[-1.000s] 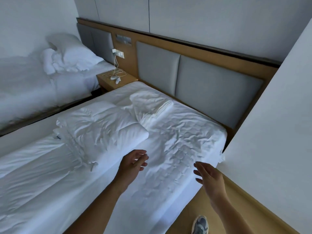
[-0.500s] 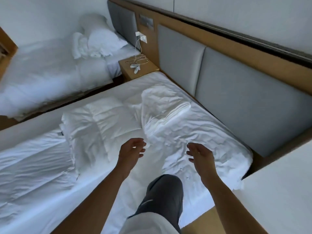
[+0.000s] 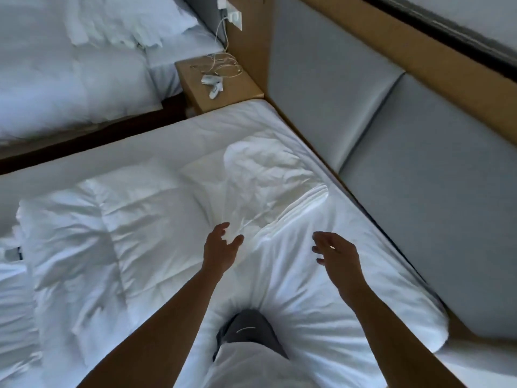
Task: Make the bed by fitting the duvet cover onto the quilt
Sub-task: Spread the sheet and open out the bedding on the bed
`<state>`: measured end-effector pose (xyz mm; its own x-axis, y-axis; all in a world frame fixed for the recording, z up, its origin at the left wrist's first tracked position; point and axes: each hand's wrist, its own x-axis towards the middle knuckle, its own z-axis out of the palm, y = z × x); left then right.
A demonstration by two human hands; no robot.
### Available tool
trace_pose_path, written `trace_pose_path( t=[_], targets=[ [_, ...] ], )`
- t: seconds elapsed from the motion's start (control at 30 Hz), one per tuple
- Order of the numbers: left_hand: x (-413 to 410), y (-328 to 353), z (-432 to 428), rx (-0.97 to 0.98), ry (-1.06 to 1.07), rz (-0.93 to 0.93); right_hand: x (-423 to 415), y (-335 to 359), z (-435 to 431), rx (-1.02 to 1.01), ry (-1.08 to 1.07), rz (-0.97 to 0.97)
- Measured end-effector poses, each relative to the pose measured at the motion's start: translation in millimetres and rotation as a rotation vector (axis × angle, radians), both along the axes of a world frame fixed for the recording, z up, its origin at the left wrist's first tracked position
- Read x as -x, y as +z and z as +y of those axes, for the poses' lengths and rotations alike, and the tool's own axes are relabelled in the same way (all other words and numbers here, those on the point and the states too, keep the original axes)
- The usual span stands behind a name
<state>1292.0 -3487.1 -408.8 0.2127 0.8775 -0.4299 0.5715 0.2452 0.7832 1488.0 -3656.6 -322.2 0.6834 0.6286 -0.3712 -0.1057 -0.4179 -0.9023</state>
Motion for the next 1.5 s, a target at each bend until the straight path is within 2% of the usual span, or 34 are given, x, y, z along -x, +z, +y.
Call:
trace_pose_path(
  t=[0.07,0.13,0.23,0.33,0.4,0.43,0.57,0.67,0.77,0.83,0.93,1.07,1.13,1.2,1.27,1.33,1.4,1.5],
  targets=[
    [-14,-30,37,0.083,-0.023,0.058,0,-16,53,0.049,0.04,0.022],
    [-23,-59,63,0.25,0.003,0.093,0,-30,93,0.089,0.045,0.049],
    [-31,-97,87,0.562,0.193,0.023,3,-51,126,0.148,0.037,0.072],
    [-36,-120,96,0.7,0.341,-0.015,6,-70,131,0.217,0.084,0.071],
    [-36,-123,93,0.664,0.352,0.038,5,-79,126,0.271,0.127,0.072],
    [-36,-121,92,0.638,0.266,0.1,3,-82,123,0.3,0.143,0.082],
    [-39,-119,80,0.496,0.181,0.148,-11,-91,117,0.372,0.229,0.11],
    [-56,-119,76,0.429,0.239,0.208,-22,-103,121,0.4,0.353,0.091],
    [-71,-133,74,0.425,0.234,0.384,-38,-125,131,0.42,0.507,0.049],
    [-73,-140,73,0.448,0.196,0.448,-44,-146,139,0.441,0.632,-0.036],
    [-73,-145,68,0.308,0.135,0.554,-40,-180,157,0.476,0.807,-0.364],
    [-100,-118,47,0.088,0.135,0.398,-33,-204,184,0.456,1.023,-0.88],
    [-115,-96,40,0.016,0.031,0.279,-39,-207,197,0.407,1.092,-0.994],
    [-128,-74,36,-0.057,-0.059,0.214,-53,-199,208,0.292,1.049,-0.91],
    [-141,-53,34,-0.141,-0.075,0.157,-73,-180,214,0.168,0.932,-0.659],
    [-150,-41,30,-0.163,-0.031,0.119,-95,-155,220,0.118,0.801,-0.509],
    [-161,-34,25,-0.005,0.079,0.077,-116,-128,225,0.09,0.726,-0.467],
    [-178,-20,24,0.374,0.284,-0.193,-136,-89,228,0.068,0.738,-0.45]
  ],
)
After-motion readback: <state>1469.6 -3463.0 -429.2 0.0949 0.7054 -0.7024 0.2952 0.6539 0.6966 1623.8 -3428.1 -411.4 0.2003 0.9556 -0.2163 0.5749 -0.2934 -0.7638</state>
